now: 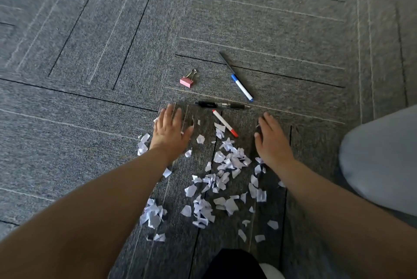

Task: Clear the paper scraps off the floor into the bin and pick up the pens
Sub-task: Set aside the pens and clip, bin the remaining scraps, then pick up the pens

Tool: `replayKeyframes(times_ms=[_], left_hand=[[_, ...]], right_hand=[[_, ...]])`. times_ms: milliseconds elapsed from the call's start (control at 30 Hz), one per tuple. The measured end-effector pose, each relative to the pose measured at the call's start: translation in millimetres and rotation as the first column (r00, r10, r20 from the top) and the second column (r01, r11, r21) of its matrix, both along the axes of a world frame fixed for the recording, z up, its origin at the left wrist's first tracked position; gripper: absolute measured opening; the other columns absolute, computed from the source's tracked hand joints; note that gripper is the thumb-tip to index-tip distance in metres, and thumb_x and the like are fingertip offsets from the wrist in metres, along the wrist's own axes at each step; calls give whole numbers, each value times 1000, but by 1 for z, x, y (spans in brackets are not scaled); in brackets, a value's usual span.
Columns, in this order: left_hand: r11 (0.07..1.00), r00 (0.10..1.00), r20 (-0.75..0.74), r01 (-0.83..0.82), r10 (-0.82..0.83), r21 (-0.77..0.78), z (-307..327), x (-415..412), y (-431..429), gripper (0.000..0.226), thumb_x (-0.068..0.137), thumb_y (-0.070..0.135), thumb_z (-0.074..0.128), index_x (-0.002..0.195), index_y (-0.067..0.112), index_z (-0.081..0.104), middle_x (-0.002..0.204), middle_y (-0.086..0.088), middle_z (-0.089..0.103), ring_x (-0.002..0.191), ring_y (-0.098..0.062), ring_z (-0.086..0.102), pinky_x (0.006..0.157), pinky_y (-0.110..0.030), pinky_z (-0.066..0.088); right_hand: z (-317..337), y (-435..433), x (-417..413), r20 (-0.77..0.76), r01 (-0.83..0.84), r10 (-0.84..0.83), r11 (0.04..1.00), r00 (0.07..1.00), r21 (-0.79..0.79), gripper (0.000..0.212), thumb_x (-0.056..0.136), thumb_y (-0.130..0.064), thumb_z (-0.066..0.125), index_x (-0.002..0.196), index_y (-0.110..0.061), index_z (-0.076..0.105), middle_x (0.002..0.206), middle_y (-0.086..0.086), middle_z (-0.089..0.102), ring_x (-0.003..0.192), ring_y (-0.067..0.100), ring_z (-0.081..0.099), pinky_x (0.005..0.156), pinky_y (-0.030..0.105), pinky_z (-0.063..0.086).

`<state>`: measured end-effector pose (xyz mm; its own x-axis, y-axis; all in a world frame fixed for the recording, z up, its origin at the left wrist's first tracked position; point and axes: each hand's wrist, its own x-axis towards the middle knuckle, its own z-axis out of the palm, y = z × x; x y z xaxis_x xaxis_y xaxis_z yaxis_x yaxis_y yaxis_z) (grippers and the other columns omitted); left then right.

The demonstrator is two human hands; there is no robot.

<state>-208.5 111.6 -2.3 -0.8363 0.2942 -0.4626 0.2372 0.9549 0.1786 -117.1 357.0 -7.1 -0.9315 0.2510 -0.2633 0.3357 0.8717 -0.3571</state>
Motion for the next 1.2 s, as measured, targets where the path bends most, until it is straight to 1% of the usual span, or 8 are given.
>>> replayKeyframes(times_ms=[267,367,500,600,833,967,1067,1200], left_hand=[[945,955,24,288,-296,157,7,42,-34,57,89,49,17,139,23,25,151,3,12,139,-19,14,110,-54,24],[938,939,-76,339,-334,73,3,29,-43,69,84,52,8,142,17,18,153,-2,12,141,-23,7,114,-50,4],[996,992,-97,73,-79,-59,2,-2,-47,64,94,46,15,138,17,-21,145,-6,-28,134,-23,-25,108,-40,-14],[1000,1000,26,-8,7,8,4,-10,-51,67,95,48,20,143,15,-12,150,-6,-23,137,-21,-21,109,-39,-8],[942,951,4,306,-309,135,0,29,-79,59,91,47,20,144,22,10,153,8,4,139,-9,-5,117,-42,5],[935,944,-126,322,-306,149,1,30,-85,64,85,46,13,141,17,24,150,-1,25,139,-16,14,116,-45,13],[974,975,-96,208,-200,85,0,23,-87,62,91,46,19,144,19,3,149,11,-6,136,-9,-14,113,-43,-8],[985,986,-39,166,-164,53,-2,22,-99,66,92,50,24,144,19,-3,151,5,-15,134,-10,-22,110,-39,-14]], right_hand=[[-2,-82,50,-230,-280,235,941,944,-189,29,87,-21,36,111,-10,49,109,18,60,101,24,50,84,39,54],[4,-82,19,-231,-271,233,951,945,-148,32,89,-18,34,114,-7,49,116,19,56,108,26,49,89,40,51],[7,-82,-20,-104,-310,296,936,950,-167,50,97,-16,36,143,-7,19,152,11,17,140,24,16,113,36,25],[1,-91,-20,-55,-355,351,925,935,-135,54,97,-19,36,145,-8,12,155,8,7,142,20,5,115,35,19],[8,-113,-9,-252,-439,406,893,879,-94,35,87,-20,35,112,-5,55,109,14,61,100,26,58,82,37,55],[5,-109,-39,-167,-386,374,922,912,-41,49,93,-24,36,136,-3,33,145,17,33,134,31,28,111,43,30],[2,-108,-59,26,-413,414,910,910,-41,61,97,-29,36,145,-6,7,155,10,0,142,24,-3,117,37,4],[-1,-118,-47,19,-457,458,888,889,-51,54,97,-26,37,143,-5,19,154,11,11,142,23,8,116,41,16]])
